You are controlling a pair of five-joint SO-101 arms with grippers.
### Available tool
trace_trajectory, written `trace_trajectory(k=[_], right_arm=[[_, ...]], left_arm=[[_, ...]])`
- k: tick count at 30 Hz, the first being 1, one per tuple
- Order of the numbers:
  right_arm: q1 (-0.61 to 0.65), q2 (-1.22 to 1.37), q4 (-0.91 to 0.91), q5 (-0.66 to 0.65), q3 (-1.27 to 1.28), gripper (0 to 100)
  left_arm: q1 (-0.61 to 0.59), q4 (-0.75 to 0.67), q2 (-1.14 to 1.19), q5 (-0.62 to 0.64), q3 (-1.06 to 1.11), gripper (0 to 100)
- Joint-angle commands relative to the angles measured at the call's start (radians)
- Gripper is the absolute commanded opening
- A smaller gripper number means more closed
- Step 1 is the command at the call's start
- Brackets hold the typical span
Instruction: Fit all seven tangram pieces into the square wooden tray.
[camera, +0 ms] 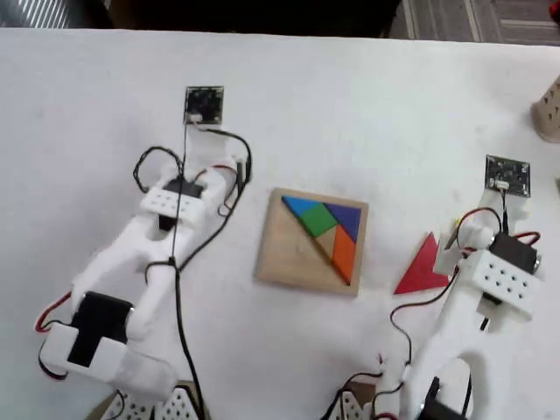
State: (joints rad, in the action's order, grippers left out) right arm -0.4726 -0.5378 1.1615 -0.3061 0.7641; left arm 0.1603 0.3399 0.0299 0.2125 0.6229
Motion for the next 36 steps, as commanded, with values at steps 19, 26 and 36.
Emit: trace_trajectory(k=[19, 26, 36], right_arm=[[0.056, 0.526, -0.090, -0.035, -0.161, 24.1], [0.087, 0.526, -0.090, -0.069, -0.161, 30.5], [0.177, 0.601, -0.068, 0.049, -0.215, 30.5]], left_arm=[[0.027, 0.026, -0.056, -0.008, -0.029, 22], [0.038, 0.026, -0.050, -0.009, -0.025, 22], [0.041, 0.034, 0.062, -0.009, -0.100, 22]])
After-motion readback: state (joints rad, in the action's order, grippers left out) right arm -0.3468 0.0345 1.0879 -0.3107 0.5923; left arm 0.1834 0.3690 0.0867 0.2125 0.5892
